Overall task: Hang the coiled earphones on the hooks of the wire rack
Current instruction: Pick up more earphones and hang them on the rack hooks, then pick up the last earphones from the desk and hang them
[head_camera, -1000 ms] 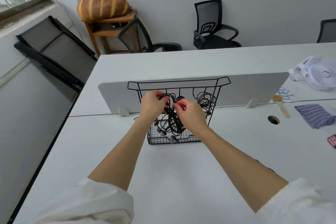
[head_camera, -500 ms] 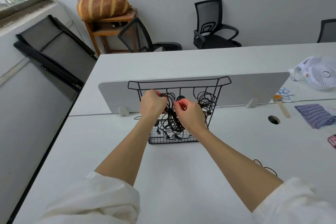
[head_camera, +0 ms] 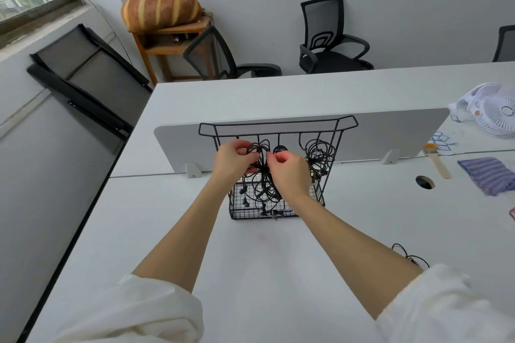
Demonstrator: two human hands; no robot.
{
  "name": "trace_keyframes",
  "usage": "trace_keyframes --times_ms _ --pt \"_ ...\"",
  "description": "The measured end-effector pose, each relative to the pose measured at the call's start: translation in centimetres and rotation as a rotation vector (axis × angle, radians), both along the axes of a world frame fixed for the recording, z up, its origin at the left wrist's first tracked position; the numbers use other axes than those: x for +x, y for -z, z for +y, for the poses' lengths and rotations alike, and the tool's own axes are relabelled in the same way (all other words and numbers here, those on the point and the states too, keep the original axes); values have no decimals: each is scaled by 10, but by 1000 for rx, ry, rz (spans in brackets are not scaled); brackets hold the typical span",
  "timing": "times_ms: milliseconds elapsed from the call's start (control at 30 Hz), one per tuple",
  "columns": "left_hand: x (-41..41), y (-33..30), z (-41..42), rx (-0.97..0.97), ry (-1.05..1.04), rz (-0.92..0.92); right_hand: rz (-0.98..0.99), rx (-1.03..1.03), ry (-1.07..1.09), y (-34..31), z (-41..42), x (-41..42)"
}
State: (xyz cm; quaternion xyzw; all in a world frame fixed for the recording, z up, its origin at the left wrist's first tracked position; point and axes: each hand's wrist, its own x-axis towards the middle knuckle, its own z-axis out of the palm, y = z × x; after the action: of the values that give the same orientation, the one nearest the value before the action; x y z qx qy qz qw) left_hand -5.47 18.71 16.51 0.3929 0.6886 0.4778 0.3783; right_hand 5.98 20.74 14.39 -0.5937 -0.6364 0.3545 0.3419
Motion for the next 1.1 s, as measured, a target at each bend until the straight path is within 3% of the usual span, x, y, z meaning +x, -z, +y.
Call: trace_keyframes --times_ms 167,300,500,633,767,867,933,1000,1100 --pt "3 8 -8 133 -87 46 39 -81 40 4 3 -5" --pt "12 14 -4 125 -231 316 -41 -95 23 6 5 -6" --pt "27 31 -15 103 -217 826 -43 -81 -95 21 0 8" --pt "25 46 -27 213 -187 937 77 -41 -201 37 -13 35" --pt "28 54 -31 329 -252 1030 92 -87 -169 61 -23 74" --pt "36 49 -22 395 -233 1145 -111 -73 -28 89 -26 112" --pt "44 38 -13 388 -198 1232 -428 -94 54 109 -25 139" --pt "50 25 -2 298 -126 1265 -688 -262 97 125 -25 167" --pt "53 18 12 136 -35 1208 -823 -537 48 143 -32 196"
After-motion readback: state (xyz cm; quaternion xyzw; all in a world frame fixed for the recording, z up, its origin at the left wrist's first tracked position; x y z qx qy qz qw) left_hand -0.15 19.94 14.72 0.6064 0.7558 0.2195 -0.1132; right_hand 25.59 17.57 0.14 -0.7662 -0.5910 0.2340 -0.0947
